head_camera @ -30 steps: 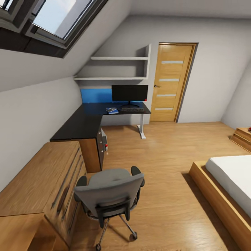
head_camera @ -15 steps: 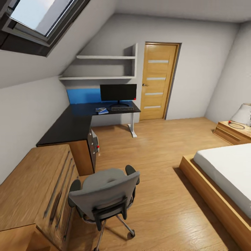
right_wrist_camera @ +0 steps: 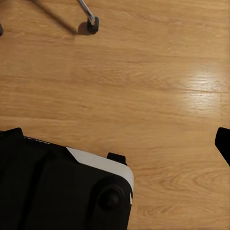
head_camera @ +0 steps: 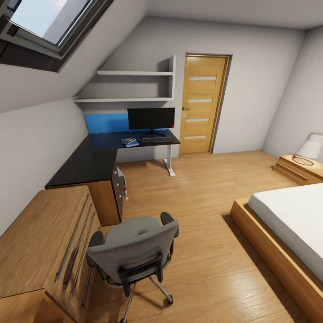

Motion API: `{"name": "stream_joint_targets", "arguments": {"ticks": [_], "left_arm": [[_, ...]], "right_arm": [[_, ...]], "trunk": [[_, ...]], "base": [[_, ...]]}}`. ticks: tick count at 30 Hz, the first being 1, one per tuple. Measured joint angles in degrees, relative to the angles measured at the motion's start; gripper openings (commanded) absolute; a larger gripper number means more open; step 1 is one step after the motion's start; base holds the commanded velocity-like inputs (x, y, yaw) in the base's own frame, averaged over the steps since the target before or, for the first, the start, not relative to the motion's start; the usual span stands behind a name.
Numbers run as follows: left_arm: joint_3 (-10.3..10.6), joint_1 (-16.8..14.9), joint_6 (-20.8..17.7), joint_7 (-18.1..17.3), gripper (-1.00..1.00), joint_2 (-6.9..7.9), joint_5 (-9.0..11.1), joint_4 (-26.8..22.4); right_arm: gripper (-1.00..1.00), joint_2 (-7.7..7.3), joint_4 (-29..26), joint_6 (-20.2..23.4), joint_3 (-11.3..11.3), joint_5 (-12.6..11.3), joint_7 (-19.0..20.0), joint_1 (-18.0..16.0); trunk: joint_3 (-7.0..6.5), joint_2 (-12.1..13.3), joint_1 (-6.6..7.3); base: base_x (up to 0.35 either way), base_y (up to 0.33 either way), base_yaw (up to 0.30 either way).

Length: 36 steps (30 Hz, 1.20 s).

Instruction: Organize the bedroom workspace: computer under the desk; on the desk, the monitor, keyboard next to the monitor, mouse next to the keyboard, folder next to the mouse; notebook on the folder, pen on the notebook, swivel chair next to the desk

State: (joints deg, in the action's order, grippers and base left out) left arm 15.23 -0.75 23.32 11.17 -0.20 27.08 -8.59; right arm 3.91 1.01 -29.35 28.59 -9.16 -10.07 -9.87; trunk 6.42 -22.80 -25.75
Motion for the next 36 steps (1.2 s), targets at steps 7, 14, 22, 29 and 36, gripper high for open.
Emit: {"name": "stream_joint_targets", "arguments": {"ticks": [7, 14, 22, 29, 36], "left_arm": [[-0.04, 0.00, 0.07, 0.06, 1.00, -0.11, 0.02, -0.09], [-0.07, 0.00, 0.08, 0.15, 1.00, -0.14, 0.09, -0.26], [-0.08, 0.00, 0.09, 0.27, 1.00, -0.11, 0.14, -0.41], [-0.14, 0.01, 0.02, 0.54, 1.00, -0.13, 0.27, -1.20], [-0.16, 0.01, -0.01, 0.57, 1.00, -0.15, 0.28, -1.27]], "right_arm": [[1.00, -0.06, -0.03, -0.16, -0.06, -0.17, 0.00, 0.00], [1.00, -0.04, -0.09, -0.26, -0.05, -0.33, 0.00, 0.00], [1.00, 0.20, 0.04, -0.23, 0.05, -0.26, -0.01, 0.00], [1.00, 1.07, 0.08, -0.25, -0.07, -0.26, -0.12, 0.00], [1.00, 1.19, 0.09, -0.20, -0.10, -0.27, -0.13, 0.00]], "trunk": [[0.00, 0.00, 0.00], [0.00, 0.00, 0.00], [0.00, 0.00, 0.00], [0.00, 0.00, -0.01], [0.00, 0.00, -0.01]], "base": [[0.000, 0.000, 0.000], [0.000, 0.000, 0.000], [0.000, 0.000, 0.000], [-0.045, 0.000, 0.068], [-0.086, 0.000, 0.214]]}}
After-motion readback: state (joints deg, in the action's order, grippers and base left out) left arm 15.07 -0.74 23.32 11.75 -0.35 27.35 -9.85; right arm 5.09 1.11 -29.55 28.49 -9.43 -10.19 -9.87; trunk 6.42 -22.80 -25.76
